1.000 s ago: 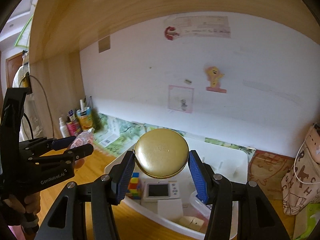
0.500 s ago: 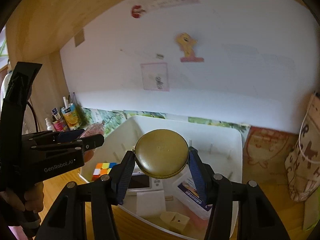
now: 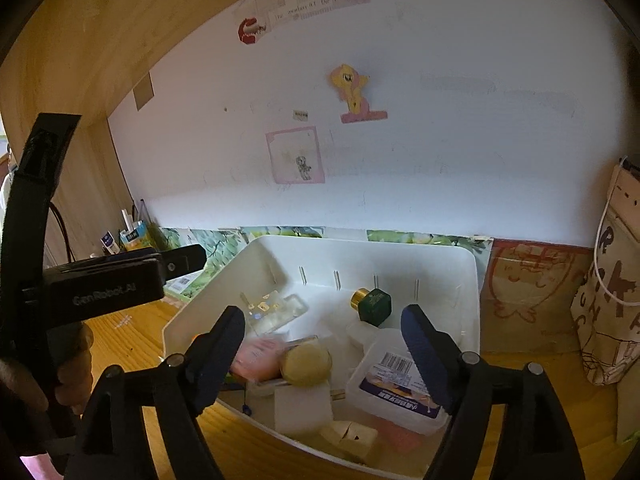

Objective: Organize rigid objects
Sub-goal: 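Open both tools over the bin to drop the roller and compact, then withdraw both open tools from the bin back over the desk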

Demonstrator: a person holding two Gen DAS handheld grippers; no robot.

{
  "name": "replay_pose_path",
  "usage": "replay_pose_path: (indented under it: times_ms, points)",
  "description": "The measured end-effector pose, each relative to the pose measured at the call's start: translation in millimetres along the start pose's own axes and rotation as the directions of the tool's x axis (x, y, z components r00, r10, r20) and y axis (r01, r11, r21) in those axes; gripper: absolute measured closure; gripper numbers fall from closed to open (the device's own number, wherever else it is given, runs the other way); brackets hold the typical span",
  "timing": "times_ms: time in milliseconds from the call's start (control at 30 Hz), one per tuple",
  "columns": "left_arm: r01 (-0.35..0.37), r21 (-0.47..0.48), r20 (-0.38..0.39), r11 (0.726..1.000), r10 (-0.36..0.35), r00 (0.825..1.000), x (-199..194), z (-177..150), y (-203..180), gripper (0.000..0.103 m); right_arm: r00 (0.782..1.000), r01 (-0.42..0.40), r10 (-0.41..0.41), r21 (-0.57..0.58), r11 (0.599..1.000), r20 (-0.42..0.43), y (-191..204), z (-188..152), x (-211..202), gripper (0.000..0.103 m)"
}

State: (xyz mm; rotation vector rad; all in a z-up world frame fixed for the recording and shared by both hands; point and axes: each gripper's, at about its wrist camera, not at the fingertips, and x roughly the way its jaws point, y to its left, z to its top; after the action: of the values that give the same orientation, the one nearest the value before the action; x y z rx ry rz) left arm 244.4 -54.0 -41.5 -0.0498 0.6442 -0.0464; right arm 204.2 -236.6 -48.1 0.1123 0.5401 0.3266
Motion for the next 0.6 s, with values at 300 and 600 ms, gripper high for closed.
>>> replay_pose_path:
  times_ms: [300, 600]
  points:
    - [0.117, -0.056, 0.013, 0.992, -0.117, 0.993, -53.5, -7.6, 19.9, 0.009, 0.999, 0.016, -0.017, 0.041, 0.999, 0.033, 25.1, 9.5, -42.6, 0.011]
    - [0.161, -0.160, -0.017, 0.974, -0.165, 0.986, -100.9, -36.5, 46.3, 0.002, 0.998, 0.055, -0.055, 0.125, 0.991, -0.003, 57.5, 3.8, -100.7, 0.000]
